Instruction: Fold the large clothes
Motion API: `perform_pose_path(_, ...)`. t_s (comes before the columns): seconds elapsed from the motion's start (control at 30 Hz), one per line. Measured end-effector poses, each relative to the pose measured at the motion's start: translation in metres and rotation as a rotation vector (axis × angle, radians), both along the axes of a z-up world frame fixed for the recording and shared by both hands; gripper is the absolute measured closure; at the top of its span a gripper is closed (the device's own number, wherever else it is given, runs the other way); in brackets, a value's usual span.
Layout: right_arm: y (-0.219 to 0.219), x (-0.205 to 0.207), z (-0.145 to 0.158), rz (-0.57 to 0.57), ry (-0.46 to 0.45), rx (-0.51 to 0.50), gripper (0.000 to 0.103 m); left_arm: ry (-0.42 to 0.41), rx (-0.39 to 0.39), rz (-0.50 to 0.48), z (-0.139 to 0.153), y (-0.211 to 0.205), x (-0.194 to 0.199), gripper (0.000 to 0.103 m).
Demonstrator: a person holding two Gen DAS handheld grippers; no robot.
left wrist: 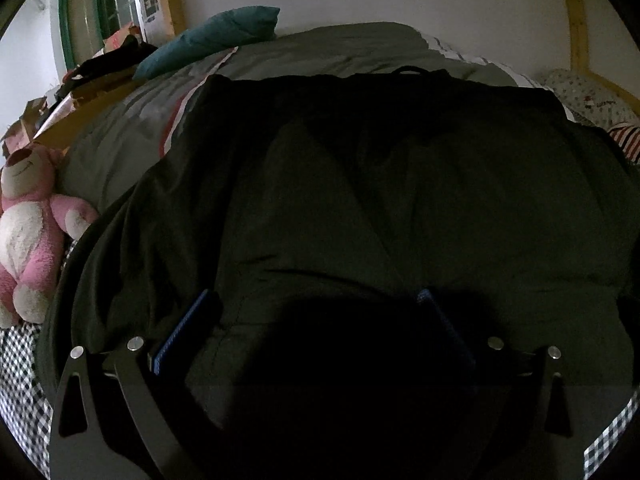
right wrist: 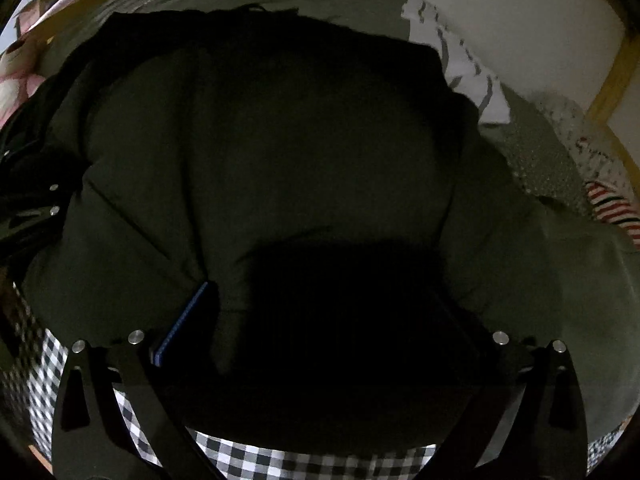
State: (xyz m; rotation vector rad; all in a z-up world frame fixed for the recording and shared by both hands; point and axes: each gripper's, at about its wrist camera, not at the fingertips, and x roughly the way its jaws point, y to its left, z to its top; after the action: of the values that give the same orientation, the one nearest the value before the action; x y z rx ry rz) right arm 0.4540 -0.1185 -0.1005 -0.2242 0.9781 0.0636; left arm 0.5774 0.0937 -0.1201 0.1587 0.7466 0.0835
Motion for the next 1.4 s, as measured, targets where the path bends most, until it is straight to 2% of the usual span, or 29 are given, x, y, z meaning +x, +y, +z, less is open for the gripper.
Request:
perform_pose_path(0.07, 0.003, 0.001, 0.013, -0.023, 0.026, 0.002, 0.003, 0.002, -0.002, -0.001, 0.000, 0.001, 0.001, 0.004)
perform_pose_path(0.13, 0.003, -0.014, 0.032, -0.040, -0.054, 0.028, 0.003, -0.003, -0.004, -0.002, -0.001, 0.001, 0.001, 0.004)
perform_pose_path(0.17, -0.004, -0.009, 0.031, -0.045, -0.080, 0.023, 0.003, -0.005, -0.002, -0.002, -0.001, 0.001, 0.001, 0.004)
perform_pose_path(0.23, -0.009, 0.001, 0.007, -0.049, -0.025, 0.019, 0.003, -0.007, -0.005, -0.004, -0.002, 0.001, 0.001, 0.004)
perform_pose_path(0.3, -0.012, 0.008, -0.013, -0.008, -0.065, 0.034, 0.002, -0.004, -0.006, -0.003, -0.002, 0.000, 0.001, 0.004)
perform_pose_path(0.43, -0.021, 0.013, -0.004, -0.040, -0.047, 0.111, 0.003, 0.001, -0.021, -0.004, 0.003, 0.001, 0.001, 0.004)
perform_pose_path(0.53, -0.055, -0.039, 0.029, -0.093, -0.213, 0.380, 0.003, -0.047, -0.077, -0.028, 0.022, 0.006, -0.020, 0.005)
perform_pose_path(0.57, -0.065, -0.057, 0.034, -0.116, -0.255, 0.454, 0.003, -0.089, -0.113, -0.023, 0.033, 0.008, -0.031, 0.005)
perform_pose_path(0.63, -0.094, -0.090, 0.035, -0.173, -0.315, 0.671, 0.003, -0.112, -0.139, -0.018, 0.041, 0.008, -0.039, 0.005)
perform_pose_path(0.7, -0.113, -0.105, 0.017, -0.224, -0.272, 0.880, 0.003, -0.058, -0.149, -0.035, 0.035, 0.001, -0.031, 0.005)
perform_pose_path(0.77, -0.125, -0.111, -0.008, -0.278, -0.214, 1.048, 0.003, -0.004, -0.087, -0.022, 0.016, -0.009, -0.021, 0.004)
perform_pose_path(0.8, -0.130, -0.111, -0.029, -0.310, -0.166, 1.157, 0.003, -0.024, -0.047, -0.025, 0.008, -0.013, -0.020, 0.004)
perform_pose_path(0.83, -0.130, -0.115, -0.041, -0.327, -0.141, 1.209, 0.003, -0.040, -0.044, -0.020, 0.005, -0.013, -0.020, 0.004)
perform_pose_path(0.9, -0.128, -0.113, -0.066, -0.352, -0.086, 1.299, 0.003, -0.032, -0.071, -0.002, 0.003, -0.010, -0.018, 0.004)
perform_pose_path(0.93, -0.128, -0.113, -0.074, -0.358, -0.094, 1.321, 0.003, -0.019, -0.080, 0.006, 0.003, -0.010, -0.016, 0.004)
perform_pose_path(1.0, -0.127, -0.113, -0.072, -0.333, -0.160, 1.341, 0.003, -0.006, -0.081, 0.008, 0.003, -0.010, -0.013, 0.004)
perform_pose_path(1.07, -0.124, -0.104, -0.074, -0.335, -0.161, 1.366, 0.002, -0.003, -0.079, 0.006, 0.001, -0.010, -0.012, 0.004)
perform_pose_path(1.23, -0.124, -0.072, -0.085, -0.444, -0.200, 1.493, 0.002, -0.012, -0.076, 0.007, 0.001, -0.010, -0.013, 0.004)
perform_pose_path(1.33, -0.113, -0.055, -0.083, -0.517, -0.199, 1.483, 0.002, -0.018, -0.070, 0.013, 0.000, -0.012, -0.014, 0.004)
perform_pose_path(1.37, -0.107, -0.051, -0.080, -0.531, -0.174, 1.471, 0.002, -0.020, -0.069, 0.016, 0.000, -0.012, -0.013, 0.004)
perform_pose_path(1.4, -0.103, -0.052, -0.079, -0.546, -0.141, 1.501, 0.002, -0.022, -0.068, 0.017, 0.000, -0.013, -0.014, 0.004)
